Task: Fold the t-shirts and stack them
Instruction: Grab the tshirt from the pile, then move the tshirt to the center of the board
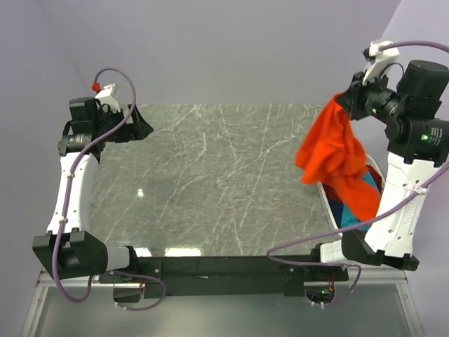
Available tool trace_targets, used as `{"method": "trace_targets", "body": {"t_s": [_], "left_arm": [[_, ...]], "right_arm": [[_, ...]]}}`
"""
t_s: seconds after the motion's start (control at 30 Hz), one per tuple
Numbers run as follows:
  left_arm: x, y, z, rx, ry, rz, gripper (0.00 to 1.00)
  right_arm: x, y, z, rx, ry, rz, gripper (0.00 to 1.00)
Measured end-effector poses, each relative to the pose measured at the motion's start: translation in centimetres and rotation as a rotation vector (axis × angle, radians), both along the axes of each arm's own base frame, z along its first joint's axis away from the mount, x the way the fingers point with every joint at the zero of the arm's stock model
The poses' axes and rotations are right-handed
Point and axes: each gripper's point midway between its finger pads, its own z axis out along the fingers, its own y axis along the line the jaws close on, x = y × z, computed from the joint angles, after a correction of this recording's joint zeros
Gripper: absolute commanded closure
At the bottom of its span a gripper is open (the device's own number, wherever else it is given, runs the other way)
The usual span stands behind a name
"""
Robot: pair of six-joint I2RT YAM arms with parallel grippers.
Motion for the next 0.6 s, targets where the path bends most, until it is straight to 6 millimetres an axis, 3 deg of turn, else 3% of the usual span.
{"method": "trace_targets", "body": {"t_s": [0.23, 0.4, 0.5, 0.6], "left_arm": [[0.9, 1.2, 0.9, -0.043, -0.006, 0.064, 0.01], [1.1, 2.3, 1.0, -0.063, -0.002, 0.106, 0.01], [1.2, 3.0, 1.2, -0.062, -0.012, 0.123, 0.01], [1.3, 3.4, 1.2, -0.049, -0.021, 0.125, 0.01]], "right_arm": [[1.0, 6.8, 7.1, 0.198, -0.229, 0.191, 1.0], [0.1, 13.3, 11.9, 0.335, -0.35, 0.413, 1.0], [0.3, 16.1, 13.1, 0.389, -0.382, 0.497, 1.0], [2.0, 18.5, 10.9, 0.442, -0.323, 0.538, 1.0]]}}
